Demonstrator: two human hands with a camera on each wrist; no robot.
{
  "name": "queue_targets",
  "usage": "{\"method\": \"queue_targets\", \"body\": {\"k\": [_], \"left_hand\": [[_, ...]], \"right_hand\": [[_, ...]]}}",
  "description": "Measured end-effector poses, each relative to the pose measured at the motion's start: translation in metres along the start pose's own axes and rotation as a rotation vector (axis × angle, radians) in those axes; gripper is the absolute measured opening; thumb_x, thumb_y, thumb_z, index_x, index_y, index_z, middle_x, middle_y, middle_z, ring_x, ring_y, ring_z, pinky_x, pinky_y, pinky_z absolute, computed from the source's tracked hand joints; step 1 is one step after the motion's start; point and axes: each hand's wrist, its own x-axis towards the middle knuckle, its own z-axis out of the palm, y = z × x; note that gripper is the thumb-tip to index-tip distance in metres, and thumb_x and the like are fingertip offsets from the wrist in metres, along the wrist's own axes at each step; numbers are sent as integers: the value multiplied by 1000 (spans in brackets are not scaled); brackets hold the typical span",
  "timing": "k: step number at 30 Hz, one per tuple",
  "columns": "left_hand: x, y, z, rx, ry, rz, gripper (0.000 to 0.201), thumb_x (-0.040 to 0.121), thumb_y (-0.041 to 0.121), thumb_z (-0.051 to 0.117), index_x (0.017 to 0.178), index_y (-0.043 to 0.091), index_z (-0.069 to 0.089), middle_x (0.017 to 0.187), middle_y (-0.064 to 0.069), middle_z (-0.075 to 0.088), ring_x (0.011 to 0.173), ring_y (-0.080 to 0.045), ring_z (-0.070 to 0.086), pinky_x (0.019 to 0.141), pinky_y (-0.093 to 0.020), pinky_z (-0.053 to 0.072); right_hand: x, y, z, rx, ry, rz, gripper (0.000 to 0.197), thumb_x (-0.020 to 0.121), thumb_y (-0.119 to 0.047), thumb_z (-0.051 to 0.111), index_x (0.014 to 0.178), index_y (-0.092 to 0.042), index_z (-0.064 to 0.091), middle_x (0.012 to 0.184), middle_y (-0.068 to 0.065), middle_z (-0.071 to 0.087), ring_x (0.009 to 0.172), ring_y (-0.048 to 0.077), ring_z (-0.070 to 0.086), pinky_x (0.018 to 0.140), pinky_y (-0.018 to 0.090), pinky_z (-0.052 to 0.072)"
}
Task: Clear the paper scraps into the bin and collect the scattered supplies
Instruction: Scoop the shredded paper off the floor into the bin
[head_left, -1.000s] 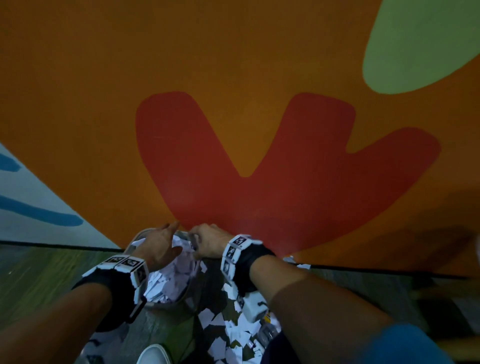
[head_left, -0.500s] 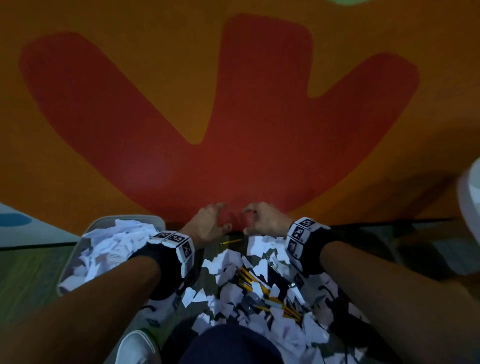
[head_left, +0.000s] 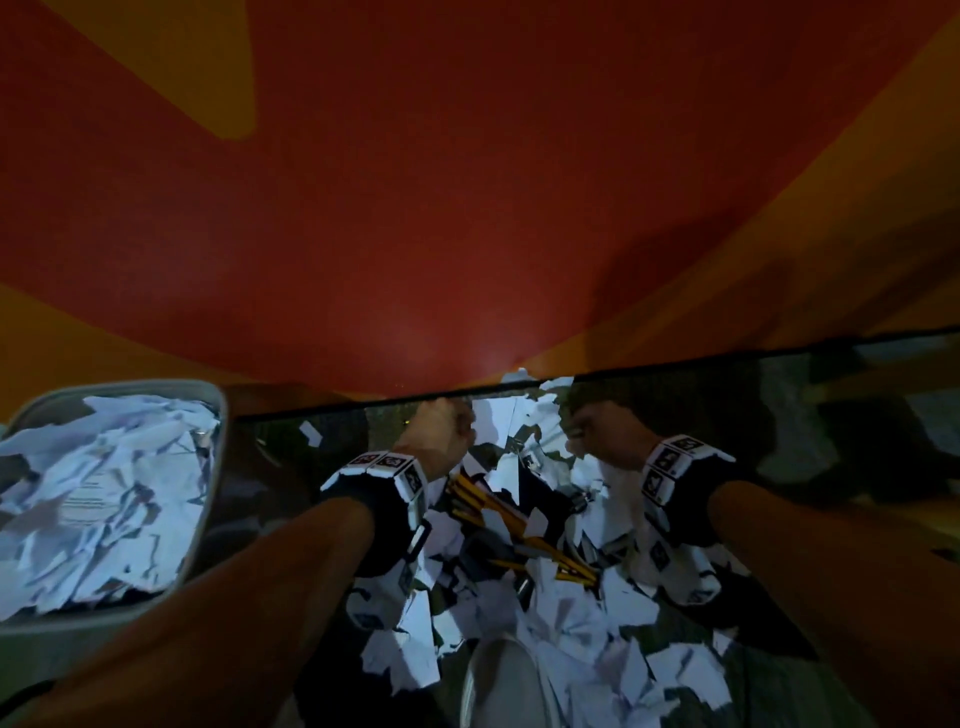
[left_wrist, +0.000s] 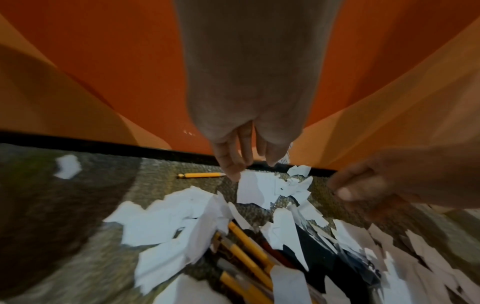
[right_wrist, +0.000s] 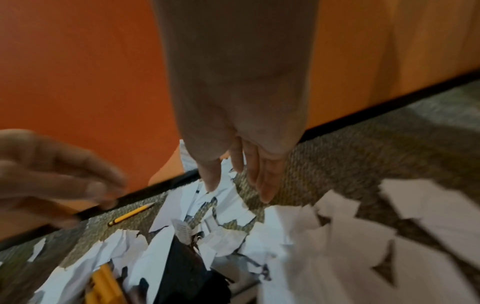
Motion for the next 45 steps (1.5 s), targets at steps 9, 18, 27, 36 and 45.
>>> {"method": "queue_targets", "body": {"k": [9, 18, 27, 36, 45], "left_hand": [[63, -4, 62, 127, -29, 3, 70, 92, 35, 61, 152, 17, 30, 148, -16, 41, 135, -38, 40, 110, -48, 37], [74, 9, 89, 359, 40, -65, 58, 99, 25, 56, 148, 27, 25, 140, -18, 24, 131, -48, 27, 86, -52, 53], [75, -16, 64, 172, 55, 47, 30, 97, 5, 45, 121, 9, 63, 122, -16, 47, 109, -36, 53, 86, -43, 51], [16, -77, 27, -137, 264, -97, 11, 97, 14, 58, 94, 9, 68, 88, -14, 69, 82, -29, 62, 70, -35, 48], [-14, -130, 18, -226, 240, -338, 46, 81, 27, 80, 118, 9, 61, 113, -17, 64, 108, -33, 59, 79, -29, 44]], "right_hand": [[54, -14, 33, 101, 151, 8, 53, 83, -31, 76, 127, -8, 58, 121, 14, 58, 113, 31, 54, 92, 36, 46], [68, -10, 58, -155, 290, -174, 44, 85, -16, 71, 127, -13, 58, 136, 17, 49, 119, 38, 50, 96, 40, 45], [65, -28, 47, -129, 259, -82, 12, 82, -7, 60, 77, -9, 70, 91, 11, 71, 91, 29, 66, 67, 20, 33], [72, -60, 44, 59, 289, -232, 13, 87, -9, 62, 93, -5, 73, 81, 12, 68, 82, 32, 66, 64, 25, 44], [74, -71, 78, -292, 174, -138, 49, 84, -18, 72, 128, -16, 53, 139, 18, 41, 120, 41, 47, 93, 43, 45]]}}
